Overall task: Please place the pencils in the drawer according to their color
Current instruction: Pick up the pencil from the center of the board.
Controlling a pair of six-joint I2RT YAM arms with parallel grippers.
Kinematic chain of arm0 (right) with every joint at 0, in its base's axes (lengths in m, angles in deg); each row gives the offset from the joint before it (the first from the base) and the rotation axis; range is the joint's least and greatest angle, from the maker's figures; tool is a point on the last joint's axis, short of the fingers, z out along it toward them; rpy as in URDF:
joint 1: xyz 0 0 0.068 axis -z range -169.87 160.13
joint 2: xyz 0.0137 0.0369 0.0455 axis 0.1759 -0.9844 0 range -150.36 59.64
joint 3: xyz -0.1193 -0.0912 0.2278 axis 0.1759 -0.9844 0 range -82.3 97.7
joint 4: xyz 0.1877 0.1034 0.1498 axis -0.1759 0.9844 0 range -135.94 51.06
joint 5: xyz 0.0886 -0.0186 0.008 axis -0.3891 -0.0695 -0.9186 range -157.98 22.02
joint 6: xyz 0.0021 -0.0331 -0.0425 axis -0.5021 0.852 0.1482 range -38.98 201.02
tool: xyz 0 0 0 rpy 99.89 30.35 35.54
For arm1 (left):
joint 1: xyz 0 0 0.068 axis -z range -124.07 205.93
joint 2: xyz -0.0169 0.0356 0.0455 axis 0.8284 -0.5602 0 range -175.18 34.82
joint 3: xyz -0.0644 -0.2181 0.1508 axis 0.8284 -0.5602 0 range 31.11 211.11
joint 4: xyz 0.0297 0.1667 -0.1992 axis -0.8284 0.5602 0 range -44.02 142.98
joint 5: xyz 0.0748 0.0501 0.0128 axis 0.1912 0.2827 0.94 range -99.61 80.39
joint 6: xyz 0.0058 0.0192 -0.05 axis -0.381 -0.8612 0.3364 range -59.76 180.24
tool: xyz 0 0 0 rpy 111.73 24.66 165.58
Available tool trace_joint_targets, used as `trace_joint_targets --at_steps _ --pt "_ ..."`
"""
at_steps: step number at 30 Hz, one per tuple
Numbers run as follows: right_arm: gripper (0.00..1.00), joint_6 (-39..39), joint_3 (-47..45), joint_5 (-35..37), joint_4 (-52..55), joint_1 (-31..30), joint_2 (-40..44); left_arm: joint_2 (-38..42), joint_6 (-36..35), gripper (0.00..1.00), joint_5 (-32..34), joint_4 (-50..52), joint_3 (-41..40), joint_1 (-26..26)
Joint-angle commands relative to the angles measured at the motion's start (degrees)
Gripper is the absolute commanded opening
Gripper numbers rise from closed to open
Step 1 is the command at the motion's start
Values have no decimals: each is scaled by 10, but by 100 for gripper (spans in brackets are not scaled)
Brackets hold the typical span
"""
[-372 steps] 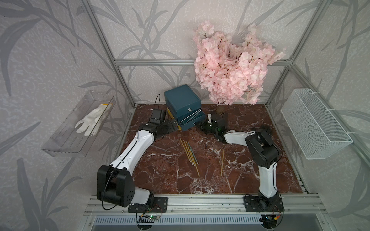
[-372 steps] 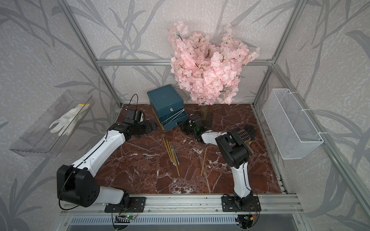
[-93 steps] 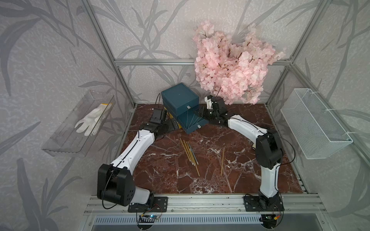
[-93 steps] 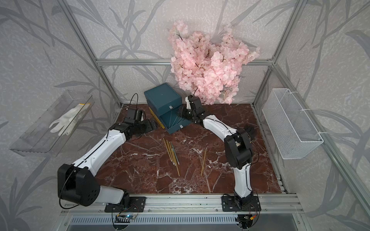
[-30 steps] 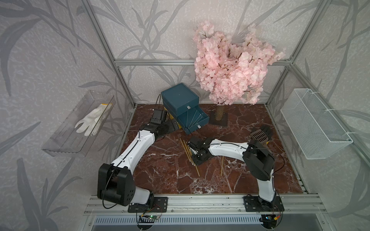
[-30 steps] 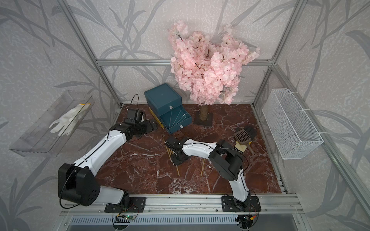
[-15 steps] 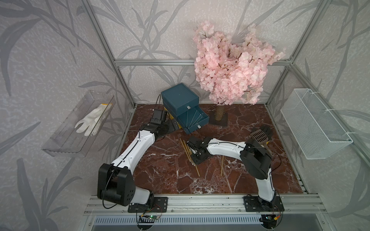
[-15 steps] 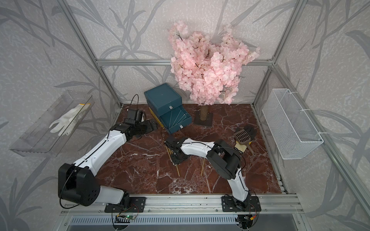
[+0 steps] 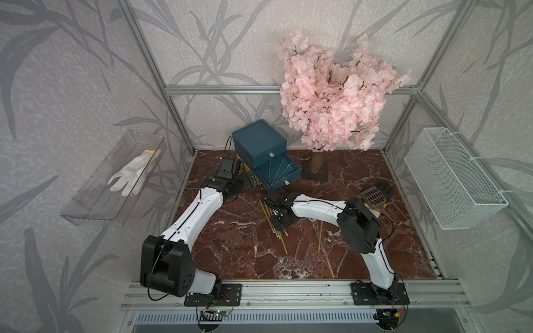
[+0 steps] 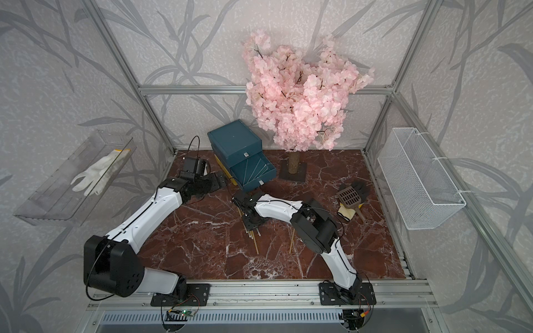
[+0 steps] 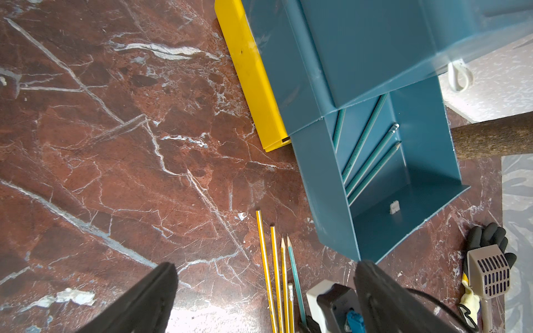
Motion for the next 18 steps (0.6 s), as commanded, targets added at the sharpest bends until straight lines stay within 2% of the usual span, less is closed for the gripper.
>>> trace_joint_targets --at_steps 1,2,6,10,18 --pt "3 5 -13 15 21 6 -39 10 2 100 6 -3 -8 2" --pt "0 5 -16 15 20 6 -37 10 1 100 6 -3 -8 2" --pt "0 -9 -40 6 16 9 -18 8 1 100 4 -3 -7 2" --pt "0 -30 -90 -14 -9 49 31 7 0 100 3 -4 -7 2" --pt "0 -93 -203 -142 -78 118 148 0 -2 100 -1 -5 -6 2"
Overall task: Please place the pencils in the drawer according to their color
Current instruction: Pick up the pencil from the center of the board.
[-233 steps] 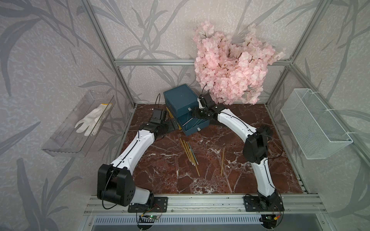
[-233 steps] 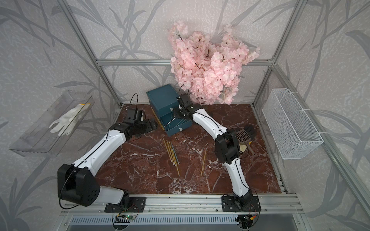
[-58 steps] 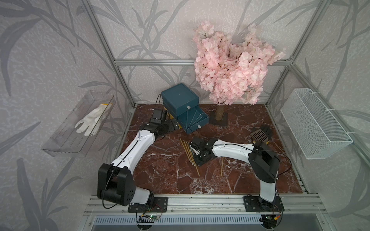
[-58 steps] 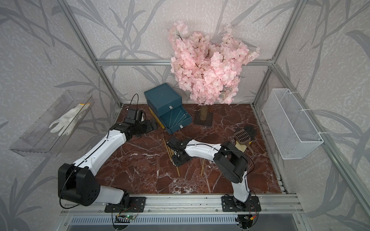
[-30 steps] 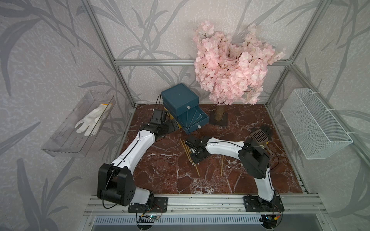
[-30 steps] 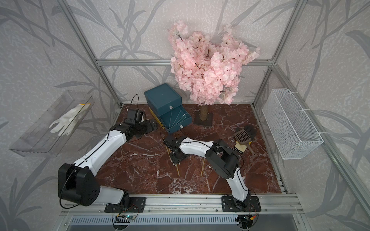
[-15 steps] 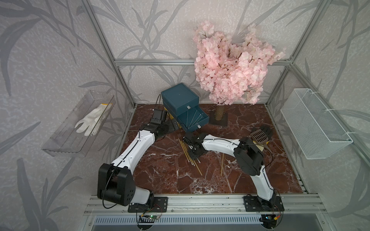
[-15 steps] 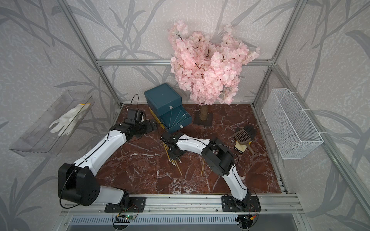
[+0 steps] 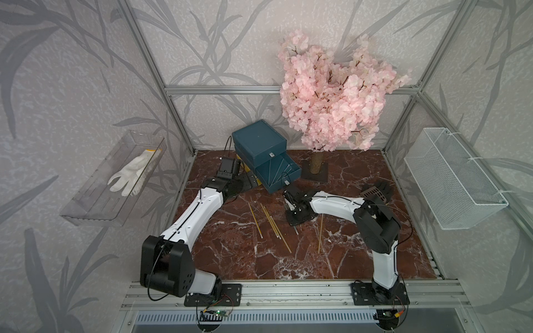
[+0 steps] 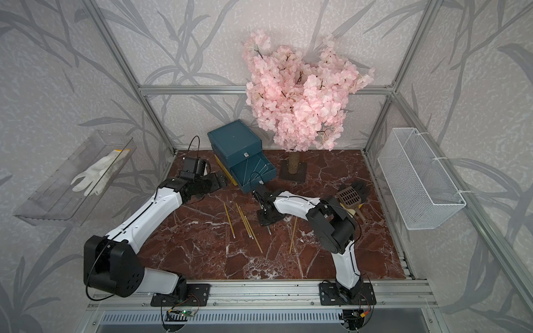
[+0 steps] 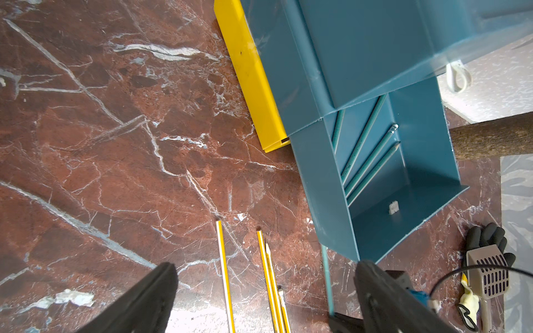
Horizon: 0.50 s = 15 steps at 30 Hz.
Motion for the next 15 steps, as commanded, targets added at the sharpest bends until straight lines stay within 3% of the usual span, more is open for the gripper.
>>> trace_joint_targets --at_steps 1,5,15 --pt "0 -47 -47 -67 -12 27 50 1 -2 100 -1 -3 -6 2" --pt "0 -79 -88 -115 -41 51 99 -1 -1 100 -2 -5 -5 2" --pt "0 -118 -111 -143 -31 66 222 -11 -3 100 -3 -4 12 2"
